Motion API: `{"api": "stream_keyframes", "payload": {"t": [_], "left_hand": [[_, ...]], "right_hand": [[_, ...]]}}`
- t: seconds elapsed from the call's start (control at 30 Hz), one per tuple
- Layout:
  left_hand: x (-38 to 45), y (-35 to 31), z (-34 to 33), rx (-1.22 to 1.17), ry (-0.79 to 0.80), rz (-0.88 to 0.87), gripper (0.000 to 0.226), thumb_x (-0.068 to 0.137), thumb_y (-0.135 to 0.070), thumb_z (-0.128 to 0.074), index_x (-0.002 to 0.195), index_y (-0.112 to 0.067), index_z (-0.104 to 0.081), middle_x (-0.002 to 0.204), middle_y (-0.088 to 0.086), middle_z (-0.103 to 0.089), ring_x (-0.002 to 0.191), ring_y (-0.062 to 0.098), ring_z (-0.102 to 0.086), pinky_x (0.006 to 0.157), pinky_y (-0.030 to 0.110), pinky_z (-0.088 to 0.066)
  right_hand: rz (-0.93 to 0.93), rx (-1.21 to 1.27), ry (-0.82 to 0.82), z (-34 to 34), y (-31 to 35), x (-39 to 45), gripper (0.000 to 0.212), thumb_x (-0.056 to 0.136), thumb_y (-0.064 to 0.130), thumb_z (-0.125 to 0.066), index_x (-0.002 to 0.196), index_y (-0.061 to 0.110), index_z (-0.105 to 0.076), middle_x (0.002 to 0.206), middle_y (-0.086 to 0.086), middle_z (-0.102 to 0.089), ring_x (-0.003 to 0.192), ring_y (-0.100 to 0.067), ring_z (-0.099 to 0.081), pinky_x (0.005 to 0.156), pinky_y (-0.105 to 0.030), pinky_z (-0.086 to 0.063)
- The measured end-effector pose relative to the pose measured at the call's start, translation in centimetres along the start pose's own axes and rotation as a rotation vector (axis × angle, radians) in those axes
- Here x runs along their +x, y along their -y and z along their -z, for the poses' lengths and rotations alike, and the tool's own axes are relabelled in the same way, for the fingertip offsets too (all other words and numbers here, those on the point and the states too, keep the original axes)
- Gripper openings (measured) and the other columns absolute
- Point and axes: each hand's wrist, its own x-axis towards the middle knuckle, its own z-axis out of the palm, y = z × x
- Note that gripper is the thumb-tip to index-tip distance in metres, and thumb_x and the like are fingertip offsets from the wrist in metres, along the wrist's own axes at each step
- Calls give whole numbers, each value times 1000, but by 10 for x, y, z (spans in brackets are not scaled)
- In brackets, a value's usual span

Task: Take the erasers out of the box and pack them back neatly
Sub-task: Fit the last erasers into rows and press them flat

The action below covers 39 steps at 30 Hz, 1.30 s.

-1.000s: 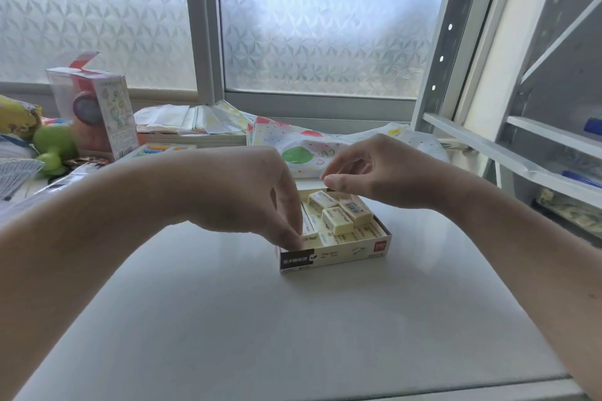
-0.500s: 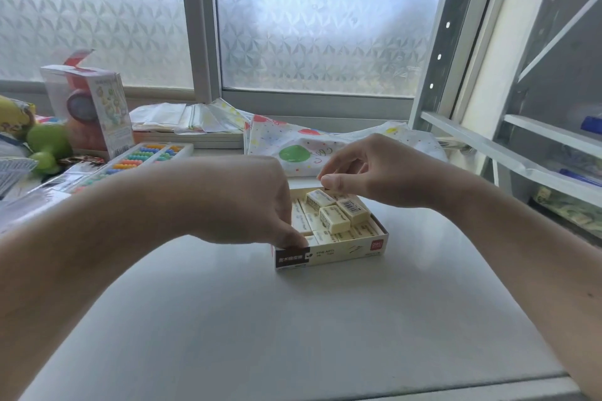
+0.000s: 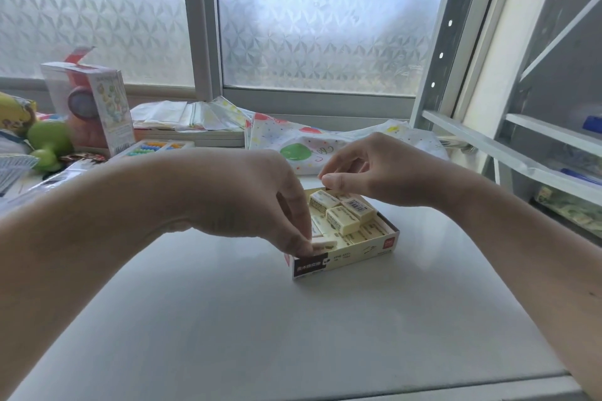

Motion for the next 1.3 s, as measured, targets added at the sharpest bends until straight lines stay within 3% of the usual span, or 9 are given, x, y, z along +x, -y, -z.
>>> {"api": "stream_keyframes", "payload": {"t": [0.13,0.27,0.37,0.53,0.63,0.8,1.1,1.23,1.3], "left_hand": [[1,0,-5,-109,-20,-50,13,74,-42,-82,83,-35,-76,69,-24,-71,57,-9,-59,60,15,-42],[6,5,3,-195,-160,-92,8,78,-37,-79,86,-40,-77,86,-18,-77,75,-2,-68,74,26,-50],[10,12,6,-189,-187,-88,11,84,-37,-74,87,-46,-77,87,-23,-76,83,-3,-69,82,26,-52],[21,18,-6,-78,-275,-81,8,85,-40,-73,92,-43,-77,86,-19,-74,81,-2,-66,73,23,-49],[20,16,-9,-16,-282,-80,13,82,-53,-71,91,-45,-76,87,-25,-73,80,-7,-63,66,18,-44],[13,9,-9,7,-269,-103,22,72,-58,-75,91,-46,-75,86,-24,-71,81,-7,-65,72,23,-50],[-4,-5,0,7,-73,-203,18,73,-66,-72,85,-53,-76,85,-37,-71,83,-18,-63,71,17,-43],[-2,-5,-2,-14,-92,-213,15,74,-63,-74,82,-52,-77,77,-37,-70,75,-19,-62,55,3,-41],[-3,-4,-2,5,-105,-222,13,74,-62,-74,82,-52,-77,77,-37,-70,73,-18,-63,53,4,-41]], "right_hand": [[-4,0,-4,0,0,0,15,92,40,-72,97,29,-81,85,11,-79,79,-2,-73,79,-28,-59],[-8,-9,3,0,1,0,15,92,39,-72,98,28,-81,86,9,-79,81,-5,-73,82,-32,-61],[-12,0,8,0,2,0,15,93,39,-72,98,28,-81,84,10,-79,80,-5,-74,84,-36,-61],[-13,12,1,-1,2,-1,14,92,39,-73,97,28,-80,84,9,-79,78,-4,-74,86,-37,-62],[-16,11,7,-1,2,-1,15,92,40,-72,97,29,-80,84,11,-79,78,-2,-73,85,-35,-62],[-25,12,6,0,2,-1,15,93,40,-72,98,28,-80,86,9,-80,81,-5,-74,87,-39,-61],[-31,15,13,-1,3,-1,16,93,40,-71,98,28,-80,87,9,-80,83,-5,-74,88,-38,-61],[-33,19,14,-1,2,-1,16,93,40,-71,98,28,-80,87,10,-80,82,-4,-74,87,-37,-61],[-31,16,15,-1,2,-1,16,93,40,-71,98,28,-80,88,9,-80,82,-5,-74,87,-37,-61]]}}
